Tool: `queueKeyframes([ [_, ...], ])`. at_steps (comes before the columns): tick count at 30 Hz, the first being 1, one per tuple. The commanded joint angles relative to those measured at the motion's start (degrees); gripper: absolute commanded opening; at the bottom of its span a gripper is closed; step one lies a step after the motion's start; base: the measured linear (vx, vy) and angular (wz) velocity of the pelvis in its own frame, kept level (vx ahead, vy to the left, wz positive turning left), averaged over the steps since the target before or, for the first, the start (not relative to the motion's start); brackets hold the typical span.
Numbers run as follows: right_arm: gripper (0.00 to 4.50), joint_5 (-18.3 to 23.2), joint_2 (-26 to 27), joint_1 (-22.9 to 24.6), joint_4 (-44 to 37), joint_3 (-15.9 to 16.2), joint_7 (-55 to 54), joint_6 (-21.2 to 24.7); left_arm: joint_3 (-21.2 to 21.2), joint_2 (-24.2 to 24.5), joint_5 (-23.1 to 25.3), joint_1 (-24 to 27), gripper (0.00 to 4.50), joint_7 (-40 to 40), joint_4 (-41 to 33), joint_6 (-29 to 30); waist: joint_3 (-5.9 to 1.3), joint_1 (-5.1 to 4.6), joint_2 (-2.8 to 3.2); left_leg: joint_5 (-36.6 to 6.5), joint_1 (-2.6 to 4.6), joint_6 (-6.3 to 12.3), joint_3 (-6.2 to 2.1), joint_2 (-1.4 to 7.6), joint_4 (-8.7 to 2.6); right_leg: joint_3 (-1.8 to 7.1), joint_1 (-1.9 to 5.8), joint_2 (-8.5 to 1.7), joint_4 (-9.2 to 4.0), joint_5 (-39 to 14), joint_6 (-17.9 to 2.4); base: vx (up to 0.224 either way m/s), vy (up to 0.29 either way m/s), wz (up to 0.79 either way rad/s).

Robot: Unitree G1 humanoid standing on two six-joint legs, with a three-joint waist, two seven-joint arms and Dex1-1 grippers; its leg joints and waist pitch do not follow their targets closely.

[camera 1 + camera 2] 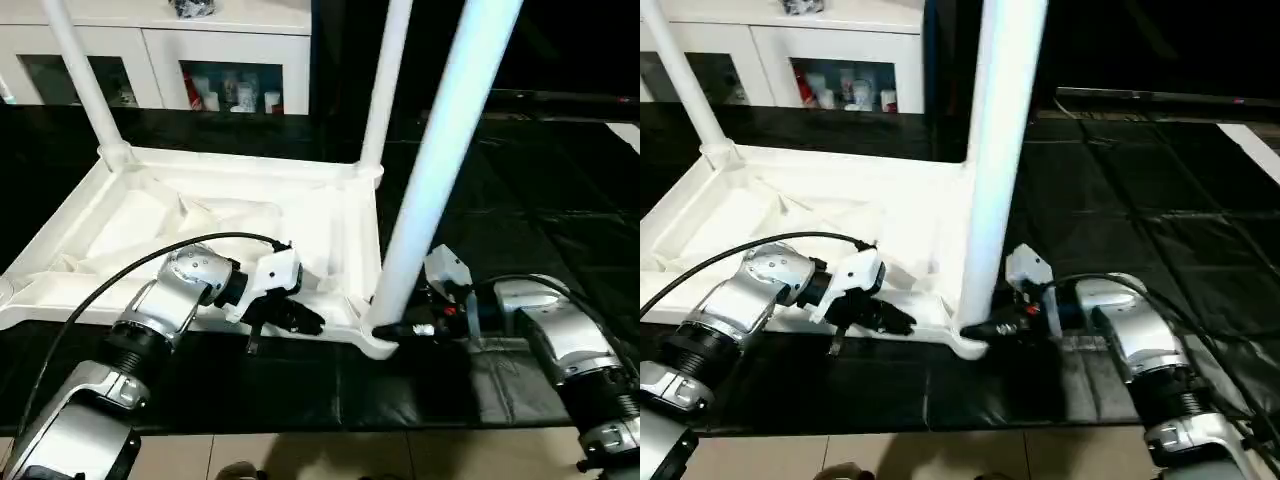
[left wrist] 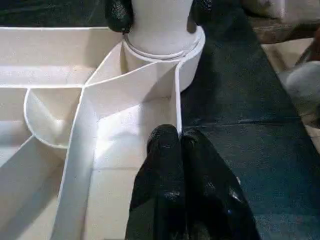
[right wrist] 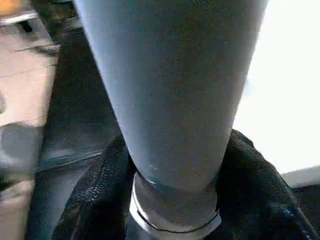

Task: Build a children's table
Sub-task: Rotate leg to tighten

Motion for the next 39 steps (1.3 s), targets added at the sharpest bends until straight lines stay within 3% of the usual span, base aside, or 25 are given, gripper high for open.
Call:
queueKeyframes([
  [1,2.06,-2.0,2.5,-1.0,2.2,-1.0,-8.2,0.9,0.5,-2.7,0.3,-1.7,0.00,4.5,0.9,1.9,-3.85,-0.31,-0.34,-13.0,0.80,0.88,-0.94,2.23,-3.92,2.76,2.52,-4.93,-5.39,-23.8,-8.9,0.000,0.000,0.00],
  [4,2.00,-4.4,6.5,-1.9,4.9,-2.4,-19.1,1.5,2.7,-5.8,0.9,-3.5,0.00,12.8,2.8,5.1,-3.74,-0.92,-0.23,-14.5,1.02,-0.10,-1.21,2.09,-4.00,2.51,2.33,-4.86,-5.99,-28.6,-7.0,0.000,0.000,0.00],
  [7,1.97,-5.3,10.2,-2.9,5.9,-3.1,-26.8,3.2,4.5,-9.1,0.9,-4.9,0.00,20.1,3.7,8.7,-3.89,-1.41,-0.01,-14.6,1.06,-0.22,-1.35,2.05,-3.99,2.50,2.34,-4.90,-6.04,-27.6,-7.2,0.000,0.000,0.00],
  [9,1.97,-5.8,13.8,-4.3,7.0,-4.0,-33.5,5.0,6.1,-12.0,0.5,-5.8,0.00,25.7,4.3,11.1,-3.91,-1.97,-0.22,-14.4,0.67,0.13,-1.28,1.97,-4.02,2.61,2.57,-4.77,-5.91,-25.9,-7.5,0.000,0.000,0.00],
  [10,1.96,-6.2,15.5,-5.0,7.7,-4.3,-36.6,5.8,6.7,-13.4,0.3,-6.2,0.00,27.9,4.6,12.0,-4.17,-2.37,-0.19,-12.9,0.59,0.13,-1.22,1.86,-3.87,2.68,2.61,-4.74,-5.55,-23.0,-8.8,0.000,0.000,0.00],
  [13,1.95,-8.0,21.4,-7.6,11.1,-4.7,-45.9,5.0,8.7,-18.2,0.4,-8.0,0.00,36.7,7.2,12.8,-4.35,-2.48,-0.17,-10.7,0.35,0.57,-1.06,1.78,-3.70,2.85,2.79,-4.69,-5.16,-18.8,-9.8,0.000,0.000,0.00],
  [18,1.95,-9.3,23.7,-9.3,14.0,-5.5,-51.3,4.6,8.8,-20.0,1.3,-8.2,0.00,39.2,7.4,13.1,-4.59,-2.31,-0.02,-8.1,0.27,2.36,-0.91,1.84,-3.69,2.95,3.18,-4.56,-4.52,-11.3,-11.6,0.000,0.000,0.00],
  [20,1.95,-9.5,23.9,-9.2,13.8,-5.7,-51.7,4.4,8.7,-19.9,1.7,-8.0,0.00,39.3,7.0,13.3,-4.45,-2.30,0.06,-8.8,0.39,2.43,-0.90,1.89,-3.79,2.91,3.17,-4.60,-4.65,-11.9,-11.7,0.000,0.000,0.00],
  [21,2.51,-9.7,23.8,-9.0,13.4,-5.7,-51.8,4.0,8.6,-19.8,1.9,-7.8,0.00,39.4,6.8,13.5,-4.39,-2.32,0.07,-9.2,0.38,2.37,-0.90,1.89,-3.81,2.91,3.17,-4.62,-4.71,-12.5,-11.6,0.000,0.000,0.00],
  [24,2.65,-9.0,23.2,-8.0,12.4,-7.6,-51.6,2.7,8.3,-18.9,2.6,-7.5,0.00,39.5,6.9,12.3,-4.18,-2.35,0.07,-11.9,0.63,1.50,-0.98,1.98,-3.98,2.92,3.02,-4.75,-5.27,-17.2,-10.3,0.000,0.000,0.00],
  [29,3.07,-7.6,20.1,-6.1,9.6,-8.7,-48.6,2.0,8.3,-17.3,2.9,-7.0,0.00,38.1,6.9,11.4,-4.25,-2.20,0.09,-11.5,0.56,1.83,-0.95,2.01,-3.97,3.00,3.10,-4.68,-5.15,-15.3,-10.3,0.000,0.000,0.00],
  [32,3.35,-6.9,15.9,-3.5,5.6,-7.7,-42.1,1.6,8.0,-15.8,3.4,-7.0,0.00,37.2,7.3,10.4,-4.26,-2.19,-0.01,-10.9,0.33,2.48,-0.94,1.98,-3.96,2.99,3.26,-4.61,-4.96,-13.9,-10.5,0.000,0.000,0.00],
  [36,3.65,-4.6,9.6,-1.0,2.0,-9.5,-34.7,1.4,7.3,-13.9,3.3,-6.2,0.00,33.8,6.6,9.0,-4.28,-2.19,-0.42,-10.4,0.08,3.75,-0.94,1.87,-3.74,2.86,3.48,-4.65,-5.16,-15.0,-9.9,0.000,0.000,0.00],
  [37,3.89,-4.3,8.7,-0.8,1.8,-9.9,-33.9,1.2,7.2,-13.6,3.3,-6.1,0.00,33.3,6.5,9.0,-4.28,-2.20,-0.42,-10.3,0.09,3.75,-0.91,1.85,-3.68,2.85,3.45,-4.66,-5.19,-15.3,-10.0,0.000,0.000,0.00],
  [39,3.92,-3.4,5.3,0.3,0.5,-10.9,-30.2,0.5,6.4,-12.5,2.7,-5.0,0.00,30.0,5.1,8.3,-4.24,-2.21,-0.36,-10.5,0.13,3.89,-0.90,1.89,-3.61,2.81,3.40,-4.62,-5.36,-16.5,-10.0,0.000,0.000,0.00],
])
